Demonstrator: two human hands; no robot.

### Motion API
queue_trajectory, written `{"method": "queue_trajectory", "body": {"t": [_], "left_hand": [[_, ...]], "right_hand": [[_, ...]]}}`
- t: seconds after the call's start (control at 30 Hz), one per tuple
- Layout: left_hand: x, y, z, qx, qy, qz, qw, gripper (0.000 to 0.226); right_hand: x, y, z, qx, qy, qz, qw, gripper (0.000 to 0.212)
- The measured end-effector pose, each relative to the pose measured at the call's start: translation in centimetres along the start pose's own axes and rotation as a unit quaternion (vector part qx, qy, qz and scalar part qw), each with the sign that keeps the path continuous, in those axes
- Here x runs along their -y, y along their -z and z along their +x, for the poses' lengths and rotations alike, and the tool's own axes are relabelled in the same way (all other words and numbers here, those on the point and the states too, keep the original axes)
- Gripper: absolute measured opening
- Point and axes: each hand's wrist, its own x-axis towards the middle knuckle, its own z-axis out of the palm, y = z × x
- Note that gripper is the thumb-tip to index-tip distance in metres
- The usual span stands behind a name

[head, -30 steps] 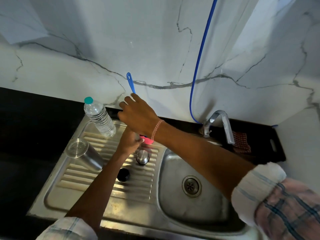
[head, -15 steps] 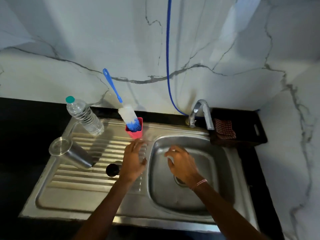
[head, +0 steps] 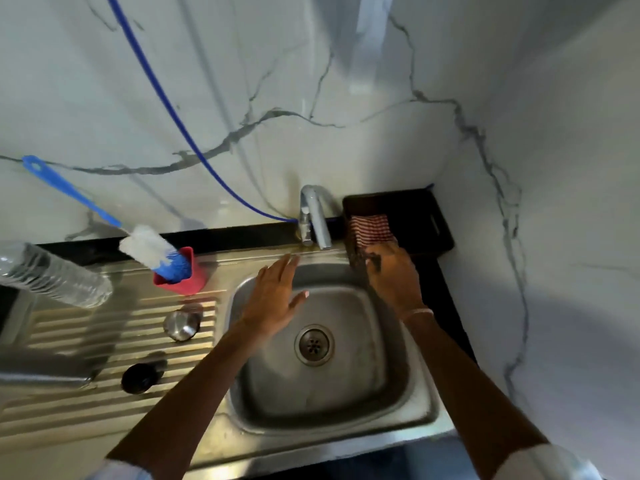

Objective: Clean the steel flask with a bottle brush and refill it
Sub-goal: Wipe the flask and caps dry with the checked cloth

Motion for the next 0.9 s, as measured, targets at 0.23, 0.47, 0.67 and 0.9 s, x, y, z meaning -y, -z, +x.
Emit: {"method": "queue_trajectory", "body": {"t": [0.23, 0.47, 0.67, 0.9], "left_hand": [[-5.5, -4.7, 5.4, 0.049, -0.044, 0.003, 0.998, 0.079], [-8.2, -7.0, 7.5, 0.022, -0.033, -0.024, 0.999, 0.098], [-8.7, -7.2, 8.4, 0.053, -0.007, -0.016, 0.998, 0.098], [-8.9, -6.9, 8.4, 0.068, -0.017, 0.012, 0.997, 0.096]], "right_hand": [[-4.3, -0.8, 7.5, 0.103, 0.027, -0.041, 0.993, 0.019], [-5.3, -2.3, 12.0, 0.22, 0.116, -0.183, 0.951, 0.032], [-5.1, -3.5, 13.7, 0.256, 0.191, -0.279, 0.906, 0.032], [-7.0, -2.8, 14.6, 0.224, 0.075, -0.111, 0.965, 0.027]]}}
